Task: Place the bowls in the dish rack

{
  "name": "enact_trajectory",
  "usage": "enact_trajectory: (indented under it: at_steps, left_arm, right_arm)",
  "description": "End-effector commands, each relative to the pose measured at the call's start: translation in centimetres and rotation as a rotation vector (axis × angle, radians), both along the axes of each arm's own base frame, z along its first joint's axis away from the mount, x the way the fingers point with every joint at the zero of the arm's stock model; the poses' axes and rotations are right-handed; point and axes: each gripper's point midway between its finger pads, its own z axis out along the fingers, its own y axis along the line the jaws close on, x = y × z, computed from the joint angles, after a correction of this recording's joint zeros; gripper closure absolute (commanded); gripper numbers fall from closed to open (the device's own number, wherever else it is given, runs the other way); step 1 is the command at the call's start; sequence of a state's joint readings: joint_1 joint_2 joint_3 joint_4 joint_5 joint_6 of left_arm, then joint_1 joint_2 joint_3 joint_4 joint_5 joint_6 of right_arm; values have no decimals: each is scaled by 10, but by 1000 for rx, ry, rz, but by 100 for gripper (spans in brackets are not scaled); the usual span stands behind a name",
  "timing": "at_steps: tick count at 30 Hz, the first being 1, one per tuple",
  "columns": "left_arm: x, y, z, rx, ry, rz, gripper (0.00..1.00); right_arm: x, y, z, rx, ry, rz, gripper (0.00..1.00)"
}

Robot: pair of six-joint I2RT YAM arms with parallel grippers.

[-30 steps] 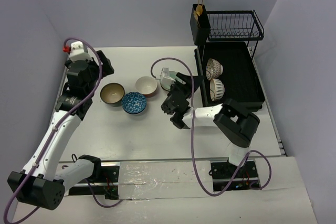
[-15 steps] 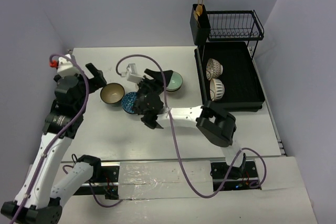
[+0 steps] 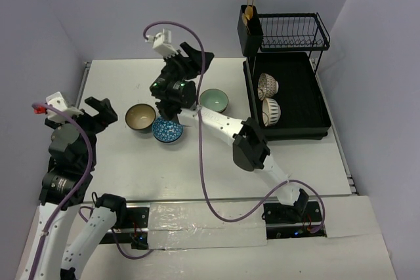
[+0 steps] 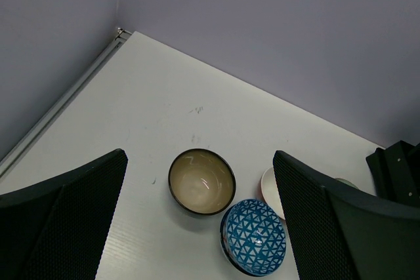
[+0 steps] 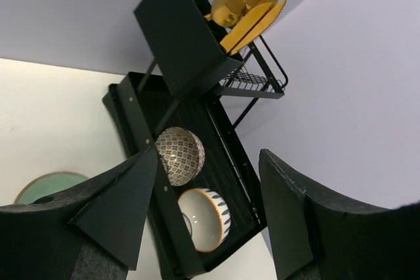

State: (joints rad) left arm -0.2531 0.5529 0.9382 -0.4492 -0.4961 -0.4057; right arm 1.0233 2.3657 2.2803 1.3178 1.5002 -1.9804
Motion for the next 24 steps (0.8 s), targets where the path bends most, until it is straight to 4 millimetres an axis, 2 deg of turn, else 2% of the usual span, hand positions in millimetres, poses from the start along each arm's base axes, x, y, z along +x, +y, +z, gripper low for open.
enact_trajectory:
  at_steps: [1,5,10,13,14,16,17,19,20,24]
  left_arm:
    - [-5,4,3,-14,-33,20,1]
    - [-5,1,5,-25,-41,6,1]
    - [4,-7,2,-27,-21,-30,1]
    - [7,-11,2,-31,-14,-44,1]
    - [8,-11,3,-34,-14,-46,1]
    - [9,-13,3,-44,-19,-52,1]
    - [9,-14,3,-49,-23,-57,1]
    - [11,-18,6,-62,-38,-72,1]
    - [13,-19,5,-67,-40,-76,1]
    - [19,-27,2,-79,-29,-107,1]
  right_arm:
    - [-10,-30,-41,414,24,-70,29]
    - [-13,-52,-36,429,4,-103,27]
    - [-25,-80,22,487,-100,-86,25]
    - [-38,-102,57,529,-137,-75,25]
    - [-47,-113,70,536,-137,-69,25]
    - [-57,-123,80,547,-125,-59,24]
    - [-69,-137,91,579,-127,-51,24]
    - [-78,-142,85,548,-95,-45,21]
    - [-88,-154,84,544,-74,-45,20]
    - [-112,-176,86,545,-46,-23,14]
